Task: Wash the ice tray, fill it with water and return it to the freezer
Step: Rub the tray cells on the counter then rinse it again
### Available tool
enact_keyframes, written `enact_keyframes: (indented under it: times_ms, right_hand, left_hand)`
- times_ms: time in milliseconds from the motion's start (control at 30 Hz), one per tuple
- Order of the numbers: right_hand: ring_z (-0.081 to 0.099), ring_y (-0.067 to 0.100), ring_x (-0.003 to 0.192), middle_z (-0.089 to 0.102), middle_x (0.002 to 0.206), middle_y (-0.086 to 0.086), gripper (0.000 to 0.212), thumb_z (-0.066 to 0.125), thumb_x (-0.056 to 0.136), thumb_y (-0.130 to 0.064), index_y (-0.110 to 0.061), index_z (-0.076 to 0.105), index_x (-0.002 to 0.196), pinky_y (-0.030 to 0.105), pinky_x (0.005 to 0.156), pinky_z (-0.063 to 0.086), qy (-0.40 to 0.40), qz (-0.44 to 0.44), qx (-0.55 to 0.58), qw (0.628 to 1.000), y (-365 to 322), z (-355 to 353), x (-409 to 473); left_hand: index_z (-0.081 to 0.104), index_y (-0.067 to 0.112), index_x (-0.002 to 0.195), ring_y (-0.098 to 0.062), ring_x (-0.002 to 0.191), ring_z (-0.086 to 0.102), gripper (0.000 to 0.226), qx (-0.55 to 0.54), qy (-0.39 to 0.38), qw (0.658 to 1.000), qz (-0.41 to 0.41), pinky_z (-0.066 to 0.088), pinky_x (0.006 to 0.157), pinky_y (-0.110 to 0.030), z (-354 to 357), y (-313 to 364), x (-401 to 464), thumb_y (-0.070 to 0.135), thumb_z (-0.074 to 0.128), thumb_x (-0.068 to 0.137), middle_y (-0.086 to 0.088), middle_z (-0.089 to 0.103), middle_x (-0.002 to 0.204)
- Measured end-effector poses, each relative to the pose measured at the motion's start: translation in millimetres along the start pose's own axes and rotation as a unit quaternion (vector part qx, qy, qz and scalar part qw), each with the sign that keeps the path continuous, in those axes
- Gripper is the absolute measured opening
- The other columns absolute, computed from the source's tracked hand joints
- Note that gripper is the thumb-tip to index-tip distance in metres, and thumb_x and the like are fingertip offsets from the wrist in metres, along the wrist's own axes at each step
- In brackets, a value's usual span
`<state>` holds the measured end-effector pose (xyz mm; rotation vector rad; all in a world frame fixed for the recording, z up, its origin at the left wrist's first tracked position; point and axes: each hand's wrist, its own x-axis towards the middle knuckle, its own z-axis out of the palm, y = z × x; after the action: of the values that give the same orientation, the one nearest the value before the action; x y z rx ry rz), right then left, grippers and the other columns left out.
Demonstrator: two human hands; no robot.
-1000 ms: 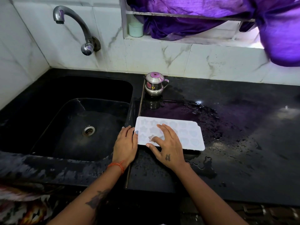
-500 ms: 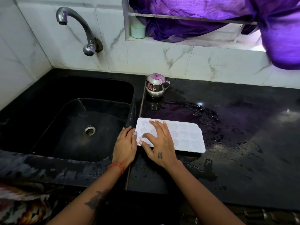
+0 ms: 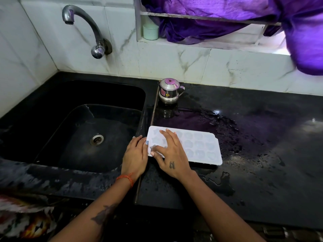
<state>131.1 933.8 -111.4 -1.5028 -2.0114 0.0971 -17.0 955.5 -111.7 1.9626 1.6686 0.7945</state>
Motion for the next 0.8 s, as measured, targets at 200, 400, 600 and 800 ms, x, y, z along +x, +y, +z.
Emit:
enact_keyframes:
  times_ms: [200, 400, 600, 800]
  right_hand:
    - [0.023, 0.03, 0.142, 0.042, 0.144, 0.015, 0.027, 0.053, 0.089, -0.042, -0.025, 0.073, 0.089, 0.047, 0.117, 0.019, -0.009, 0.006, 0.006, 1.0, 0, -3, 1]
    - [0.024, 0.031, 0.142, 0.042, 0.144, 0.016, 0.026, 0.054, 0.09, -0.041, -0.022, 0.072, 0.088, 0.049, 0.116, 0.021, -0.009, -0.003, 0.001, 1.0, 0, -5, 0]
    - [0.02, 0.032, 0.143, 0.038, 0.147, 0.016, 0.031, 0.048, 0.092, -0.042, -0.025, 0.073, 0.096, 0.053, 0.114, 0.022, -0.031, -0.014, -0.003, 0.999, 1, -6, 2]
    - [0.016, 0.032, 0.144, 0.033, 0.151, 0.015, 0.035, 0.043, 0.091, -0.044, -0.025, 0.073, 0.097, 0.051, 0.115, 0.023, -0.06, -0.006, 0.009, 0.998, -1, -11, 3]
  left_hand:
    - [0.051, 0.018, 0.132, -0.017, 0.141, 0.026, 0.039, 0.002, -0.001, 1.0, 0.002, 0.017, 0.111, -0.023, 0, 0, 0, 0.028, 0.03, 0.101, -0.002, 0.043, 0.144]
    - [0.052, 0.016, 0.132, -0.018, 0.141, 0.026, 0.039, 0.004, 0.003, 1.0, 0.004, 0.016, 0.111, -0.022, 0, 0, -1, 0.028, 0.03, 0.101, -0.002, 0.044, 0.144]
    - [0.051, 0.017, 0.132, -0.017, 0.141, 0.027, 0.04, 0.006, -0.004, 1.0, 0.0, 0.019, 0.114, -0.027, 2, -3, 1, 0.03, 0.029, 0.101, -0.001, 0.043, 0.145]
    - [0.051, 0.016, 0.133, -0.018, 0.14, 0.027, 0.041, 0.012, -0.004, 1.0, 0.001, 0.02, 0.113, -0.028, 1, -2, 1, 0.029, 0.029, 0.101, -0.002, 0.044, 0.145]
